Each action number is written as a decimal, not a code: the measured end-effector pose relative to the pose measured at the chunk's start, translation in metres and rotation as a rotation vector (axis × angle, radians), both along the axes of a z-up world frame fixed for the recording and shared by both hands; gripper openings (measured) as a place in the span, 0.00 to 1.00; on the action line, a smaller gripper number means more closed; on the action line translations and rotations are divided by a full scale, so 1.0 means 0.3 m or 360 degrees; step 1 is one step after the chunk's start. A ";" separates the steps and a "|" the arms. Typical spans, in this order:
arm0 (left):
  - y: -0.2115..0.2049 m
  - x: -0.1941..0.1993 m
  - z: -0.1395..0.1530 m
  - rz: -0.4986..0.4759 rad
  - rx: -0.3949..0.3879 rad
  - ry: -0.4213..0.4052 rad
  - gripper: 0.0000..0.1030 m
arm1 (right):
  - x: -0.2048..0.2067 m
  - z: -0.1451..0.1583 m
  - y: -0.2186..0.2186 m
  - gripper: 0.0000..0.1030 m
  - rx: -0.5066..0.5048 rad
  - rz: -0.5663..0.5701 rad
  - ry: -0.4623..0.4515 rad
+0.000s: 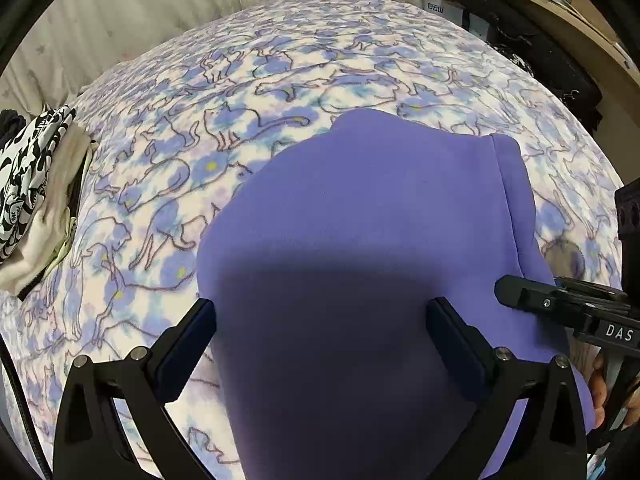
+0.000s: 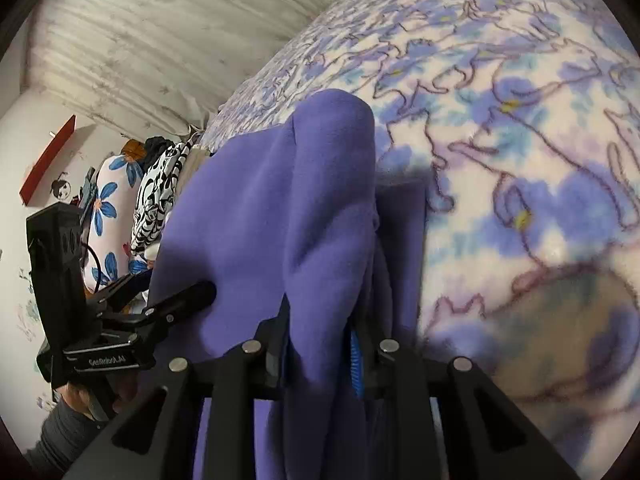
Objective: Fold large clothes
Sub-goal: 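Press the folded hoodie flat on the bed with both grippers, then open both grippers and slide them under the folded hoodie's edge, then grasp the folded purple hoodie with both grippers and lift it, then carry the hoodie with both grippers onto the folded clothes stack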
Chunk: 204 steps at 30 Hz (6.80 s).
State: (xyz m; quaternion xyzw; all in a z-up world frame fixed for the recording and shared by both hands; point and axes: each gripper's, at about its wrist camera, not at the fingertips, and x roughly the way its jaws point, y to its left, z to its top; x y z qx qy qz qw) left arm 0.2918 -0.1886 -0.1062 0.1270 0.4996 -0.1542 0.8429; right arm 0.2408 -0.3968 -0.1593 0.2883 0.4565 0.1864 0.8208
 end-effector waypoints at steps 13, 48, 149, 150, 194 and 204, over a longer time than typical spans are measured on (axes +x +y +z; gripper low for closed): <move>0.038 -0.006 0.011 0.0015 -0.0118 0.0005 1.00 | -0.027 0.245 0.055 0.40 -0.0354 -0.0160 -0.0091; 0.113 0.093 0.108 0.0105 -0.0232 0.0068 0.55 | 0.190 0.098 0.218 0.05 -0.0700 -0.0277 0.0024; 0.280 -0.238 -0.117 0.0030 -0.0906 0.0481 1.00 | -0.057 -0.070 0.046 1.00 0.0022 0.0323 0.0272; 0.292 -0.246 -0.121 0.0032 -0.0916 0.0480 1.00 | -0.056 -0.072 0.042 1.00 0.0024 0.0322 0.0270; 0.293 -0.231 -0.046 -0.0080 -0.1092 0.0606 0.92 | -0.157 0.089 0.186 0.42 -0.0067 0.0263 0.0051; 0.470 -0.334 0.122 -0.0044 -0.1119 0.0529 0.92 | -0.244 0.215 0.377 0.42 -0.0051 0.0306 -0.0059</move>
